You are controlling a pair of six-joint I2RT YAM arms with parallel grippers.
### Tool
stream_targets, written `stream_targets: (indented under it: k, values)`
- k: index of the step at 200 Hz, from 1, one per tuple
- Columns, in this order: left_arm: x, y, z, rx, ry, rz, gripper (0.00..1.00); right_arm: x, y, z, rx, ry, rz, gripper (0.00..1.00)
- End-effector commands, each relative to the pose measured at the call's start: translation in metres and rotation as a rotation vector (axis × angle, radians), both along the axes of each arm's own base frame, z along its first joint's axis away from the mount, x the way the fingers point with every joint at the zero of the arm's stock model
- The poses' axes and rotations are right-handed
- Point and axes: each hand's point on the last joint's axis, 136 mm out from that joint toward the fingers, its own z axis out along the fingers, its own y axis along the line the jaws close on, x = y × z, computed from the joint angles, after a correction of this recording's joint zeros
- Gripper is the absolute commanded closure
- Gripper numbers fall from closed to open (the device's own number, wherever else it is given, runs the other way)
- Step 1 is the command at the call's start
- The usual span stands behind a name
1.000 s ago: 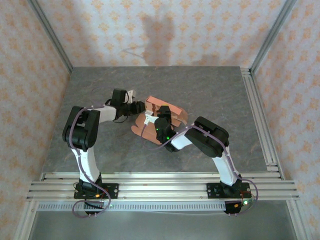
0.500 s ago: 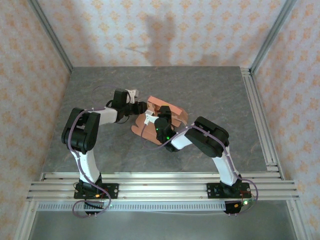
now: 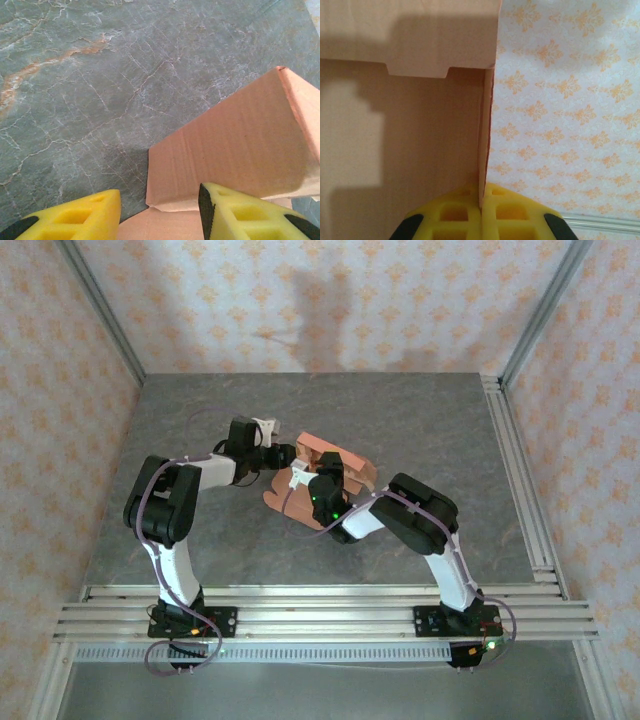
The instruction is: Fold the paper box
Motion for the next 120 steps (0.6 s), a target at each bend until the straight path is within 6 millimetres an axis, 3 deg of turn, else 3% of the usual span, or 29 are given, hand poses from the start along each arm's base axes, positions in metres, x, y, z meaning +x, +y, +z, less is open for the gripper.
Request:
stream_targets:
  k: [1, 120]
  values:
    - [-0.009, -0.023, 0.013, -0.028, -0.032, -0.097, 0.54, 0.0, 0.009, -0.008, -0.004, 0.022, 0.022, 1.0]
    - [-0.019, -0.029, 0.006, -0.049, -0.034, -0.15, 0.55, 0.0, 0.006, -0.011, 0.01, 0.028, 0.014, 1.0]
